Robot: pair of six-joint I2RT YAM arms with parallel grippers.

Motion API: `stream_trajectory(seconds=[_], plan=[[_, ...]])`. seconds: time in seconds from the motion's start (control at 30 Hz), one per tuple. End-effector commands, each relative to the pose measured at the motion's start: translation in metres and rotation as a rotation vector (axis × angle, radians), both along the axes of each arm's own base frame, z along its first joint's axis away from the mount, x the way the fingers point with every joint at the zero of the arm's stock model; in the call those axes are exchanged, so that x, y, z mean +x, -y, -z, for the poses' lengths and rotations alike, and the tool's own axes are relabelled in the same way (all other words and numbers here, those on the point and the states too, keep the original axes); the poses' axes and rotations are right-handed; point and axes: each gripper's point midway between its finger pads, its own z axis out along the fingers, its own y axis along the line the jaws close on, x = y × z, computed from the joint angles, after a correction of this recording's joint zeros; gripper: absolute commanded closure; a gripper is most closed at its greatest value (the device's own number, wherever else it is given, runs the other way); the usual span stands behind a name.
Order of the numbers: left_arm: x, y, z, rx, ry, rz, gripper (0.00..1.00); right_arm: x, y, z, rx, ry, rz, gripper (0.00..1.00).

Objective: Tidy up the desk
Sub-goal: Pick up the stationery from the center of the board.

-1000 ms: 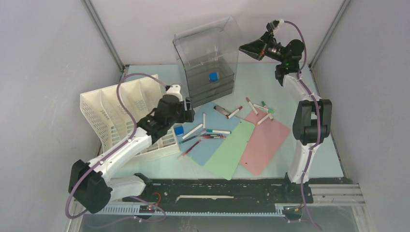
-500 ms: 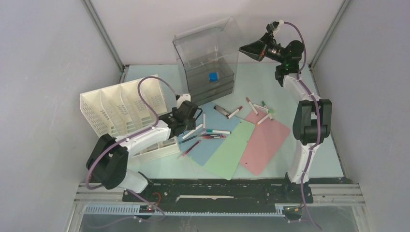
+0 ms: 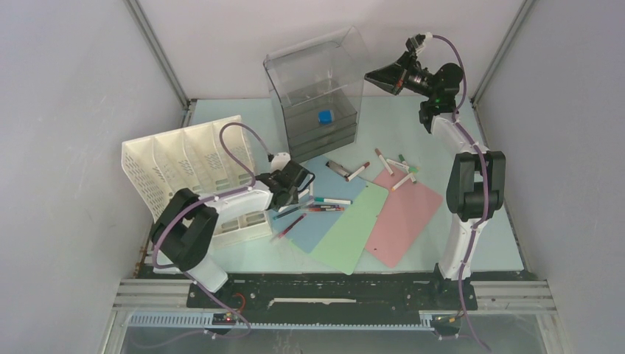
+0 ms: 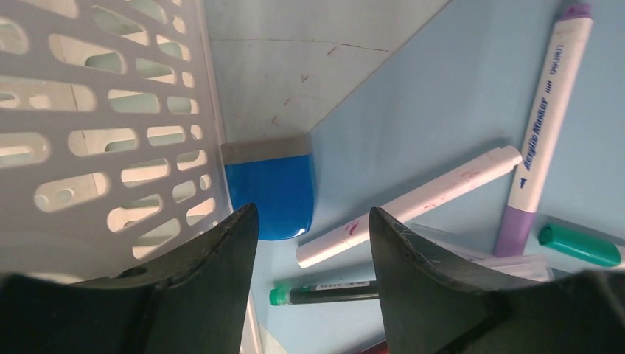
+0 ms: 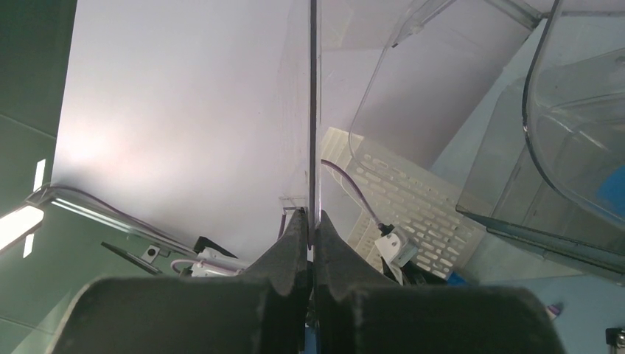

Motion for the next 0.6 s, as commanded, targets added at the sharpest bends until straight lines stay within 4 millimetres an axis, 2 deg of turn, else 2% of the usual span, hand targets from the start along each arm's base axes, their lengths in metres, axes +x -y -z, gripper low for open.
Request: stream_trajectory(seconds=[0.0, 0.23, 0.4, 0.57], plan=[[0.01, -0.012, -0.01, 0.043, 0.058, -0.093, 0.35, -0.002, 0.004, -0.015, 0.003, 0.105, 0.036, 0.99], [0.01, -0.025, -0.006, 0.052, 0.047, -0.153, 0.32, -0.002, 0.004, -0.014, 0.003, 0.104, 0.037, 0.98], [0.012, -0.024, -0.002, 0.026, 0.031, -0.155, 0.3, -0.002, 0.005, -0.014, 0.004, 0.103, 0.037, 0.98], [0.012, -0.024, 0.011, -0.027, -0.002, -0.173, 0.29, -0.002, 0.005, -0.014, 0.004, 0.104, 0.038, 0.98]])
